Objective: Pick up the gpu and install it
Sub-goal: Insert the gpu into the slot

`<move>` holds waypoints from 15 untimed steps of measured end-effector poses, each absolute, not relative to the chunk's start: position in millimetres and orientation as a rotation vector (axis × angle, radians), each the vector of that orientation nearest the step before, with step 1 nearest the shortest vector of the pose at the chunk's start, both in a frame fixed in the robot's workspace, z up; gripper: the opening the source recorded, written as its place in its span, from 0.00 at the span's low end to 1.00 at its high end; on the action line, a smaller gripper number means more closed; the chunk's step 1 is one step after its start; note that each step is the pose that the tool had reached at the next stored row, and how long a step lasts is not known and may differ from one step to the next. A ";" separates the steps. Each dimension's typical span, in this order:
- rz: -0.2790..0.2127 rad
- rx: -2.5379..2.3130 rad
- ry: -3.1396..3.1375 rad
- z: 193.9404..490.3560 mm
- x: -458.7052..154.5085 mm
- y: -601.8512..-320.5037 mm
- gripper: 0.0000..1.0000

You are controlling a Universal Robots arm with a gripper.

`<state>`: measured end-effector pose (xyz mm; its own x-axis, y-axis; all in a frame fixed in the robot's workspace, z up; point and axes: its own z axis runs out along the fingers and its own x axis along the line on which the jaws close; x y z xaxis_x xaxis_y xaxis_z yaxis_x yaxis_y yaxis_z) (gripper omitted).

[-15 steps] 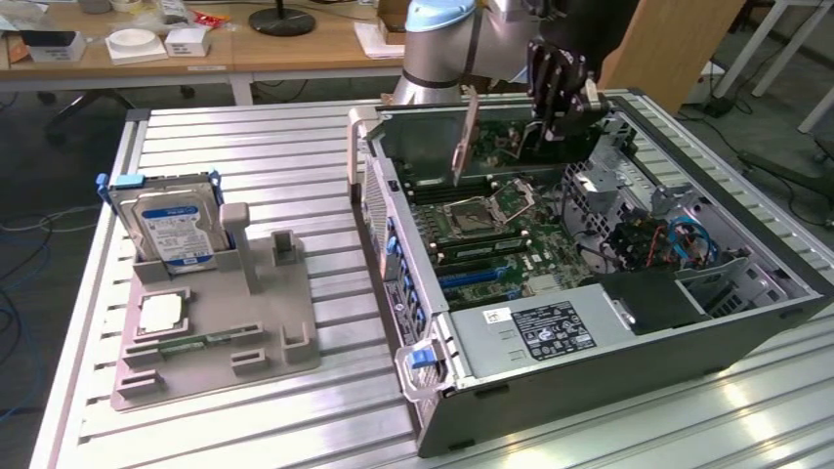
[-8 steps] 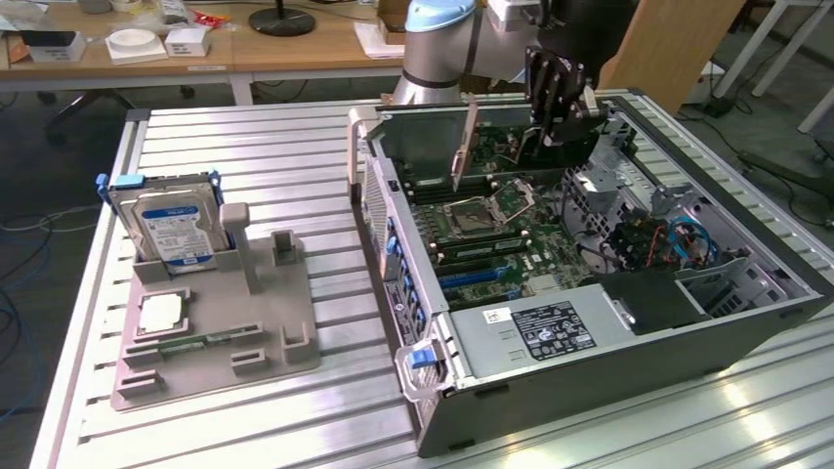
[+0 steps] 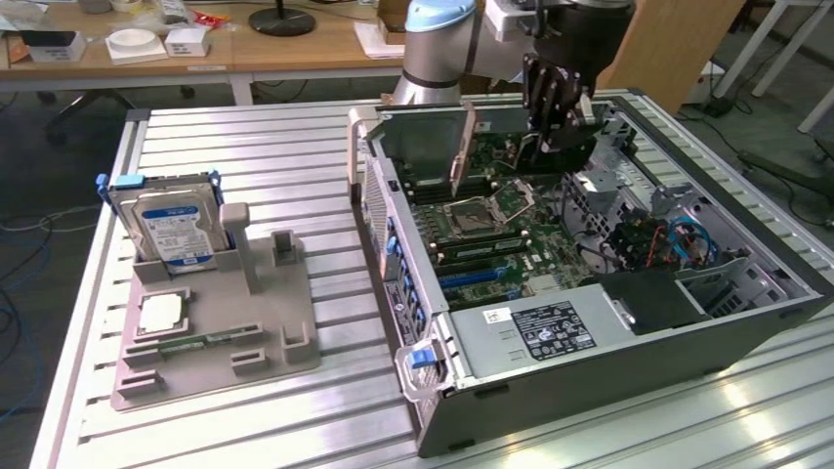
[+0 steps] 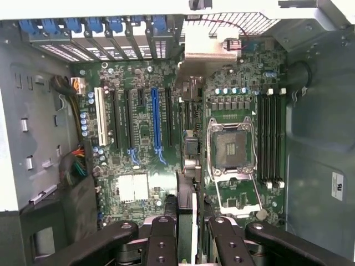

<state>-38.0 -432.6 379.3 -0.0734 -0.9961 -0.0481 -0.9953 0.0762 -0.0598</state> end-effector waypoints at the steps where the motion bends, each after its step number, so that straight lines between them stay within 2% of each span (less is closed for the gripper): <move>1: -0.017 -2.085 2.247 378.2 -38.0 -432.5 0.27; 15: -0.012 -2.087 2.250 367.2 -38.1 -432.7 0.27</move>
<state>-38.1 -432.7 367.2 -0.0737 -0.9962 -0.0475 -0.9956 0.0763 -0.0550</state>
